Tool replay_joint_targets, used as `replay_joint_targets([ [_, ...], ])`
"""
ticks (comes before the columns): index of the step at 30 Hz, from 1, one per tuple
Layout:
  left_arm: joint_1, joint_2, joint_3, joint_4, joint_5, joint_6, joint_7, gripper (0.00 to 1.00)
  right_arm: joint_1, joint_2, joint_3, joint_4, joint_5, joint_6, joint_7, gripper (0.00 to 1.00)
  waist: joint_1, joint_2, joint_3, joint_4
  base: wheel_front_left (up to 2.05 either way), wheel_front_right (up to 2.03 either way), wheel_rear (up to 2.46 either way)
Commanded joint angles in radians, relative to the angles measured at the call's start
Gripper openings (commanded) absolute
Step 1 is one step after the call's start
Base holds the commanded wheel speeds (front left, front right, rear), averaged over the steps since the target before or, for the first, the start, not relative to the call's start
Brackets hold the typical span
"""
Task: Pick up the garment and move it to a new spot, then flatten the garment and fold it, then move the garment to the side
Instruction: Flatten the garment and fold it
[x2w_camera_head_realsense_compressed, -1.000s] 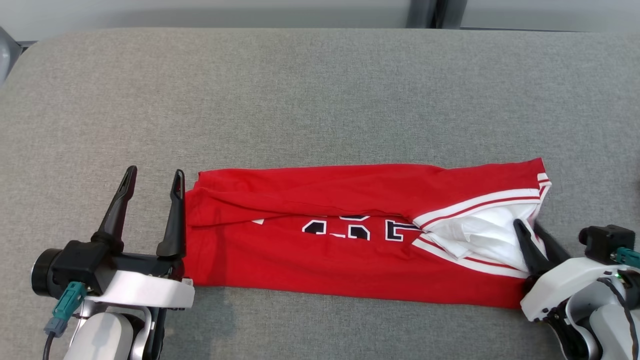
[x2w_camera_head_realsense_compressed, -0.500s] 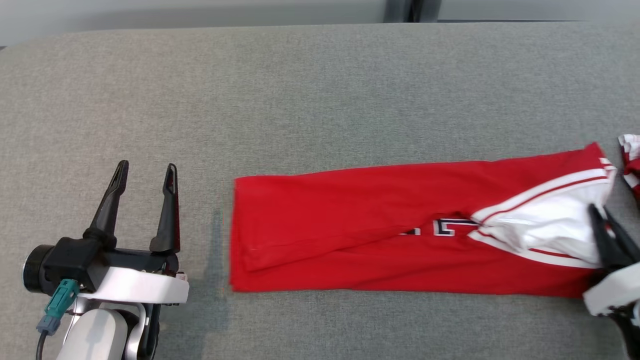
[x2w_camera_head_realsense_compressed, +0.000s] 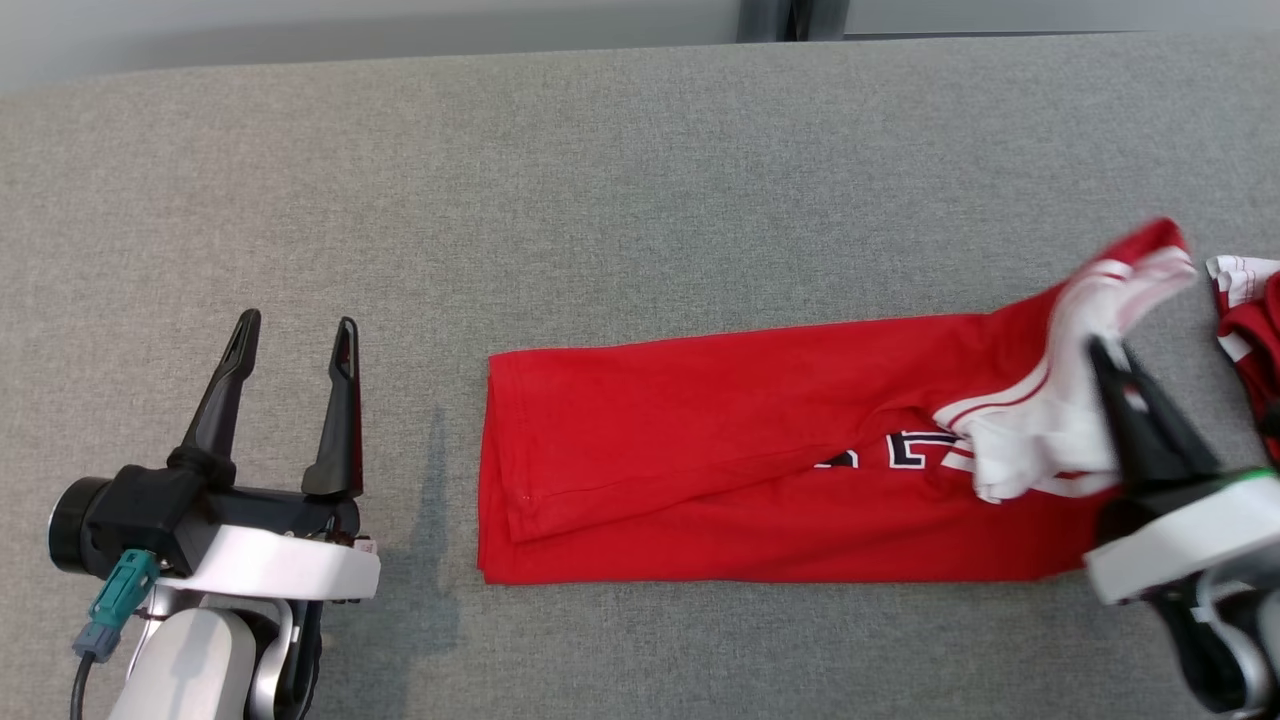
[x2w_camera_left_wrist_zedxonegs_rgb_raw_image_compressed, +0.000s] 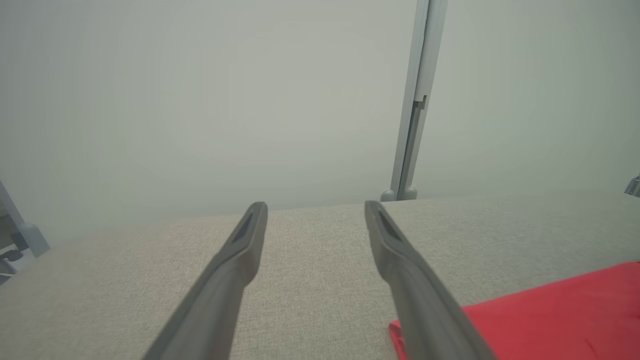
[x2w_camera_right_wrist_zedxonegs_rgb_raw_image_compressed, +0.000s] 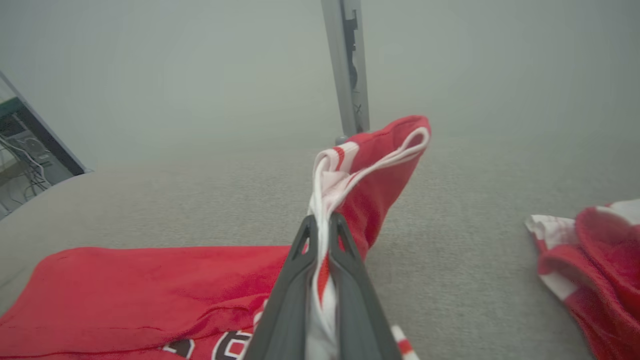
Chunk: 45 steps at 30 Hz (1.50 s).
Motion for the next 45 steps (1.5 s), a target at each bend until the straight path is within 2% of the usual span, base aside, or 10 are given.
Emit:
replay_joint_targets([
  [1, -0.015, 0.002, 0.005, 0.000, 0.009, -0.005, -0.005, 1.00, -0.019, 0.014, 0.027, -0.062, -0.005, 0.000, 0.023, 0.00, 0.0000, -0.0001, 0.000, 0.001, 0.00, 0.00, 0.00],
  [6, -0.025, -0.007, -0.003, 0.005, 0.012, -0.013, -0.005, 1.00, -0.070, 0.088, 0.146, -0.207, -0.011, 0.000, 0.087, 0.00, 0.0000, -0.0001, 0.002, 0.017, 0.00, 0.00, 0.00],
  [10, -0.038, -0.017, -0.014, 0.014, 0.016, -0.025, -0.005, 1.00, -0.135, 0.163, 0.252, -0.211, -0.005, 0.000, 0.109, 0.00, 0.0000, -0.0001, 0.008, 0.047, 0.00, 0.00, 0.00],
  [15, -0.056, -0.037, -0.031, 0.029, 0.023, -0.041, -0.005, 1.00, -0.216, 0.232, 0.389, -0.114, 0.030, 0.000, 0.098, 0.00, 0.0000, -0.0001, 0.020, 0.099, 0.00, 0.00, 0.00],
  [21, -0.071, -0.070, -0.044, 0.057, 0.034, -0.065, -0.004, 1.00, -0.277, 0.265, 0.485, 0.082, 0.057, 0.000, 0.047, 0.00, 0.0000, -0.0001, 0.027, 0.156, 0.00, 0.00, 0.00],
  [34, -0.081, -0.102, -0.022, 0.091, 0.064, -0.097, -0.004, 1.00, -0.365, 0.293, 0.638, 0.307, 0.173, 0.000, -0.100, 0.00, 0.0000, -0.0001, 0.026, 0.170, 0.00, 0.00, 0.00],
  [35, -0.081, -0.104, -0.021, 0.093, 0.067, -0.101, -0.004, 1.00, -0.377, 0.294, 0.645, 0.323, 0.178, 0.000, -0.114, 0.02, 0.0000, -0.0001, 0.026, 0.169, 0.00, 0.00, 0.00],
  [37, -0.082, -0.109, -0.019, 0.098, 0.071, -0.104, -0.004, 1.00, -0.389, 0.300, 0.661, 0.346, 0.212, 0.000, -0.134, 1.00, 0.0000, -0.0001, 0.027, 0.169, 0.00, 0.00, 0.00],
  [41, -0.087, -0.113, -0.009, 0.099, 0.078, -0.110, -0.004, 1.00, -0.423, 0.301, 0.689, 0.355, 0.251, 0.000, -0.160, 1.00, 0.0000, -0.0001, 0.029, 0.161, 0.00, 0.00, 0.00],
  [45, -0.080, -0.115, 0.006, 0.099, 0.088, -0.110, -0.004, 1.00, -0.440, 0.257, 0.677, 0.305, 0.265, 0.000, -0.188, 1.00, 0.0000, -0.0001, 0.027, 0.148, 0.00, 0.00, 0.00],
])
